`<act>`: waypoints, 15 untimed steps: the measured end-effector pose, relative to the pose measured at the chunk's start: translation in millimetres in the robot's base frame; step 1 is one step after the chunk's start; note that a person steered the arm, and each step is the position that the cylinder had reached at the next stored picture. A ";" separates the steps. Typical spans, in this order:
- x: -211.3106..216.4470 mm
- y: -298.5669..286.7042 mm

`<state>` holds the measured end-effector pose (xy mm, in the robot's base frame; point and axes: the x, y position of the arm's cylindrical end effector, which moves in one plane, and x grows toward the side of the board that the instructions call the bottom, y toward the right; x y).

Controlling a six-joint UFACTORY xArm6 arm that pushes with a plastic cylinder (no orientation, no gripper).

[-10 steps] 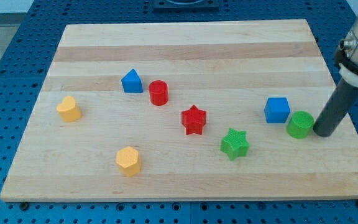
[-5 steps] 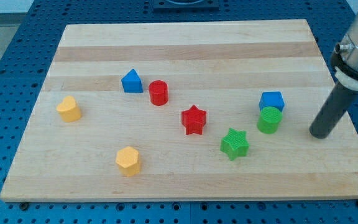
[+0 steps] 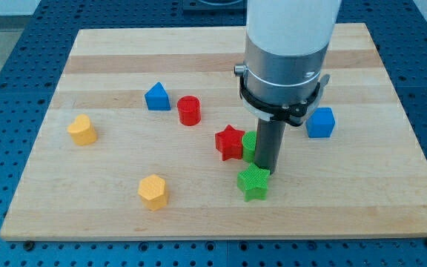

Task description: Push the green circle into the yellow hexagon

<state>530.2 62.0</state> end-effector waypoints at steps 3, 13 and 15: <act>-22.0 8.0; -27.9 -98.5; -28.3 -41.8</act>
<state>501.9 20.2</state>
